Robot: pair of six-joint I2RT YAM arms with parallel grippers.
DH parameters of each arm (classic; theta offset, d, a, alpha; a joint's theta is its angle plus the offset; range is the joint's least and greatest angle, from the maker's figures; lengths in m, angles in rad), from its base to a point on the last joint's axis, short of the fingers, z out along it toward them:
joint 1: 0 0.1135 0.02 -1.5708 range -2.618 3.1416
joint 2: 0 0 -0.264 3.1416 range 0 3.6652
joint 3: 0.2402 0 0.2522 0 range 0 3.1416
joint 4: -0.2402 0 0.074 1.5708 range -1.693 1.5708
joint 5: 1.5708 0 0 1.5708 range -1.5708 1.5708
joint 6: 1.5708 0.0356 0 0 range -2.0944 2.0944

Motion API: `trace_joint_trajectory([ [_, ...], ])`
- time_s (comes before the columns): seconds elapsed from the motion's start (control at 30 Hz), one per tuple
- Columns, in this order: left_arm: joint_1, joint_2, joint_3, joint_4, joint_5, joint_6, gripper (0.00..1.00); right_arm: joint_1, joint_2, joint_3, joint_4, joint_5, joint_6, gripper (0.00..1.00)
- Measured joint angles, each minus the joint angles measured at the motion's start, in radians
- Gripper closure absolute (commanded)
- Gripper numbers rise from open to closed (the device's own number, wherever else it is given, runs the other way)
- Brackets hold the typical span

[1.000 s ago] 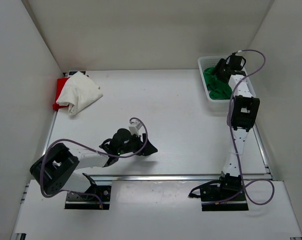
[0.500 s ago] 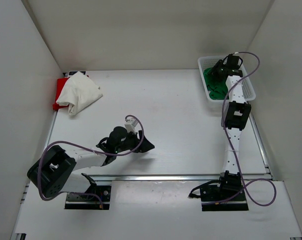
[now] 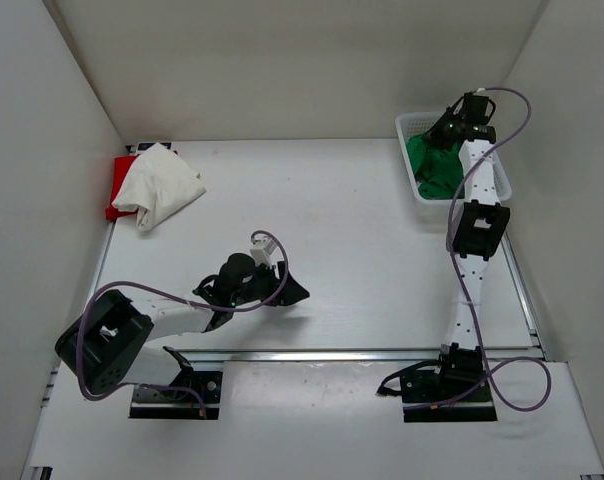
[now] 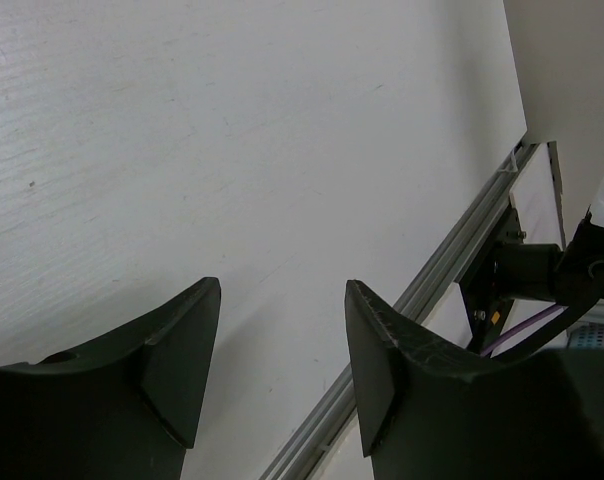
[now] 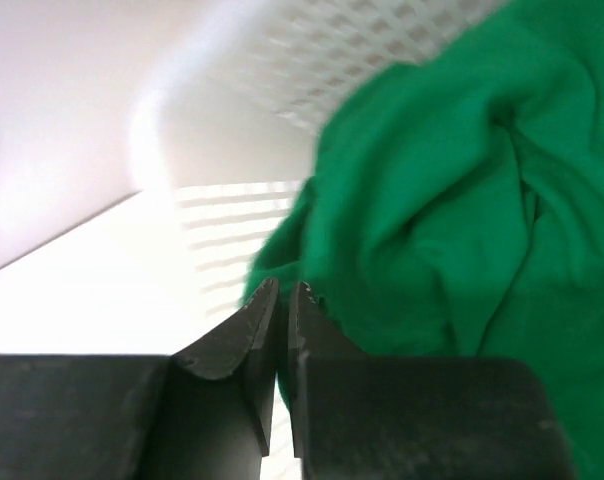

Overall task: Fold and stack the t-shirts
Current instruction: Grab crumpled tshirt from bin with the right arm, then move the tshirt to the center of the board

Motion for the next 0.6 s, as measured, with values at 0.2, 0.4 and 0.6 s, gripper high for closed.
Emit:
trace_joint_trajectory([
  [0.2,0.051,-0.026,0.010,-0.026,0.015,-0.002,0.39,0.003,-0.206,0.000,-0.059,-0.010,-0.036,1.00],
  [0.4,0.141,-0.109,0.056,-0.050,0.045,-0.019,0.40,0.043,-0.542,0.000,-0.032,-0.109,-0.045,1.00],
  [0.6,0.243,-0.269,0.054,-0.069,0.057,-0.058,0.39,0.160,-0.867,-0.050,0.129,-0.269,-0.008,1.00],
])
